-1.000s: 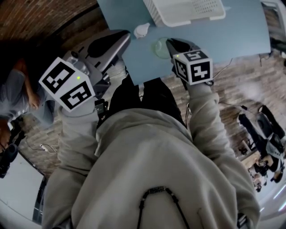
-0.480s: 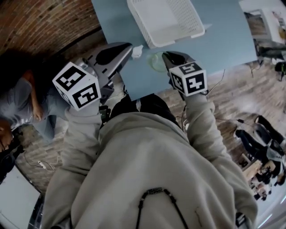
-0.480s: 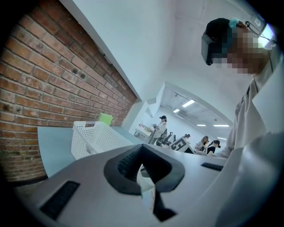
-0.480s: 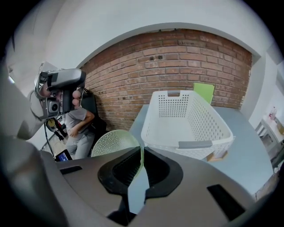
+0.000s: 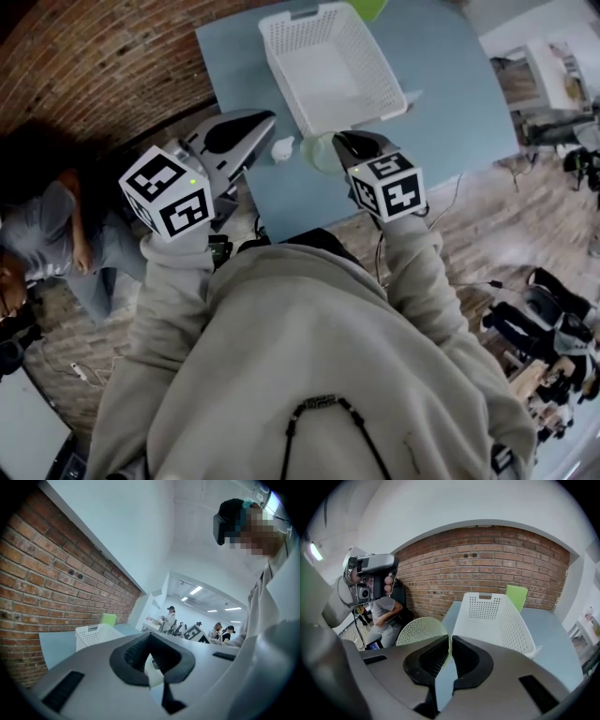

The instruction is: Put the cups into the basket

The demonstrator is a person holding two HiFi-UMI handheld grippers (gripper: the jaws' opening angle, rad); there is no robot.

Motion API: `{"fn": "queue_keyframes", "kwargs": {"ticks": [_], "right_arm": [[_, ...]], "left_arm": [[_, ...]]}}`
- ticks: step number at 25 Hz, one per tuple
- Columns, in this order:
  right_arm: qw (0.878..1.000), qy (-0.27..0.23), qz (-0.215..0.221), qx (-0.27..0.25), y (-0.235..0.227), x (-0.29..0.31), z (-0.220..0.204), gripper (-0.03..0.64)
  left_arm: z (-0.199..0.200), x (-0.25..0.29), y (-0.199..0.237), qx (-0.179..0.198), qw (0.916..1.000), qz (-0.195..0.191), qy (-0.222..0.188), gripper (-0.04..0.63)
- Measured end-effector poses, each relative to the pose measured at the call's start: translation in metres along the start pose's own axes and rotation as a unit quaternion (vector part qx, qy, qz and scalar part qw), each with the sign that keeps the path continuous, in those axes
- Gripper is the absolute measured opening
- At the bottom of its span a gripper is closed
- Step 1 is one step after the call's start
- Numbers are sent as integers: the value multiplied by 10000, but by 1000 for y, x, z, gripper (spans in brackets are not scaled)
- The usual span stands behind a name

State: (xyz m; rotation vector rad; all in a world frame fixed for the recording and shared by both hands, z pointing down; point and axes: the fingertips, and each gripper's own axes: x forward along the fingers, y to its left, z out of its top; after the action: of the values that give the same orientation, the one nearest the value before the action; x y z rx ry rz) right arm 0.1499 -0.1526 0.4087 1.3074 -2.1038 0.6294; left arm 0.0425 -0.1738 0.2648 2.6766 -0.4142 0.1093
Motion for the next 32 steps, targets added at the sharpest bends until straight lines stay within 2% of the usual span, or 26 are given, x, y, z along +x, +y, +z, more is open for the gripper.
{"fn": "queue_keyframes", "kwargs": {"ticks": [9,19,25,32], "right_arm": [[9991,-195,163,-332,11,-9,30,35],[9985,-302,199,-409,6,-2,51,35],[9990,-327,75,-298,-13,-8,49,35],[9992,-343,-156,-127,-47,-19,45,35]], "left_arm": [[16,-6,-8,160,9997,58,-149,-5],[28,-21,9,227,9990,294,-242,-5],[25,-4,9,218,9995,181,-160,-5],[26,32,6,286,9994,-144,-119,-5]]}}
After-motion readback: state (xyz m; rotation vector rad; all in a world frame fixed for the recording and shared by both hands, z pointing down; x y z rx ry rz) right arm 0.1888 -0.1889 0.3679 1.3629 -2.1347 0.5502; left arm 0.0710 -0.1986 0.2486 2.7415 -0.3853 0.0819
